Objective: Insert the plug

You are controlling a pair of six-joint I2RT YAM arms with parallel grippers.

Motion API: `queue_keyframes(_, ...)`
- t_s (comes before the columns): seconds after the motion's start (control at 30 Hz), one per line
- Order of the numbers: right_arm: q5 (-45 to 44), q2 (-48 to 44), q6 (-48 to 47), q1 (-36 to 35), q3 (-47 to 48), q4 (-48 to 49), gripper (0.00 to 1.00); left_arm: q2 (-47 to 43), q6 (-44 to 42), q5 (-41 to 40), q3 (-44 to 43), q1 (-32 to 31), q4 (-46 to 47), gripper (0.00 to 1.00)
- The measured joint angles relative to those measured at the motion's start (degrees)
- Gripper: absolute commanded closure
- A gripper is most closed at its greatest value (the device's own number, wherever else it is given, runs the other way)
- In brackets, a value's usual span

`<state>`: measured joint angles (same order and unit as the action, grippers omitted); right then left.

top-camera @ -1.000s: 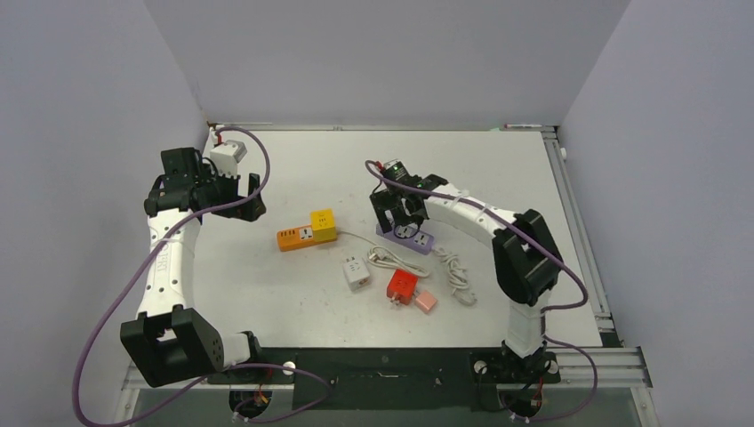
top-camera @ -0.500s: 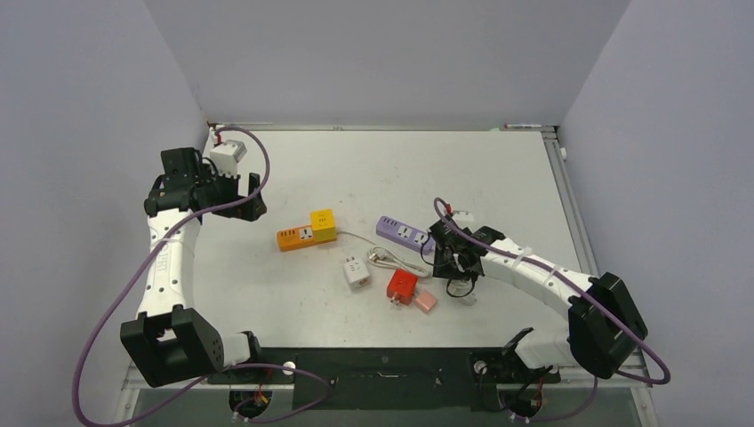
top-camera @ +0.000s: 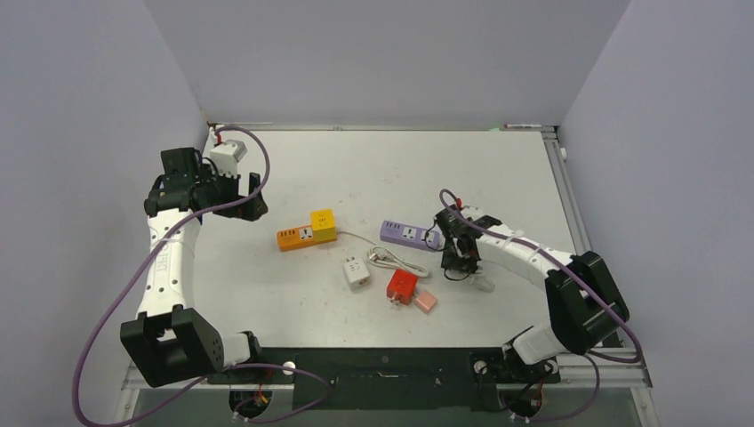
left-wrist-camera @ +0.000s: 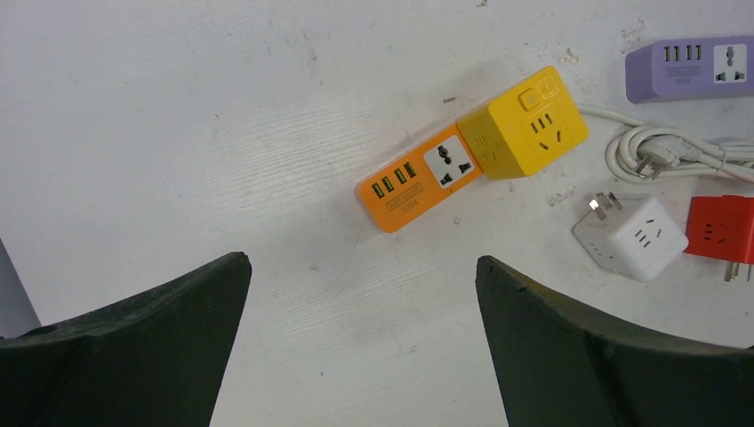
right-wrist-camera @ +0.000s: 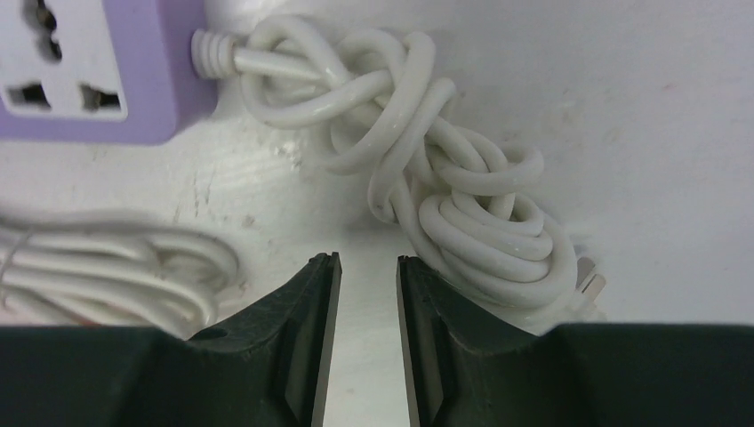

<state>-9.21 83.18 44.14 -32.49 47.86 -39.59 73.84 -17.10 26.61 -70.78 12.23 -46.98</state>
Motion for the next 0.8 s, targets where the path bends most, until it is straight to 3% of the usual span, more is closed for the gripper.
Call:
queue_keyframes(0.17, -3.1, 4.2, -3.1, 3.7, 5.6, 0.1, 0.59, 0.0, -0.2, 1.2, 0.0, 0.0, -0.4, 0.04)
queue_keyframes(0.3, -3.9, 6.0, -5.2, 3.0, 10.1, 0.9, 0.39, 0.0, -1.3, 2.3, 0.0, 0.0, -1.7, 0.04)
queue_keyframes(0.53, -2.3, 0.3, -6.0, -6.9, 10.5, 0.4, 0.02, 0.0, -3.5, 5.0, 0.0, -0.2, -4.3, 0.04)
queue_keyframes(0.67, 1.7, -9.7, -5.6, -12.7, 7.5, 1.0, 0.0, 0.0, -4.3, 5.9, 0.0, -0.6, -5.6, 0.04)
queue_keyframes(0.8, 2.6, -10.5, -2.9, -18.1, 7.5, 1.0, 0.0, 0.0, -4.4, 6.1, 0.0, -1.4, -6.0, 0.04)
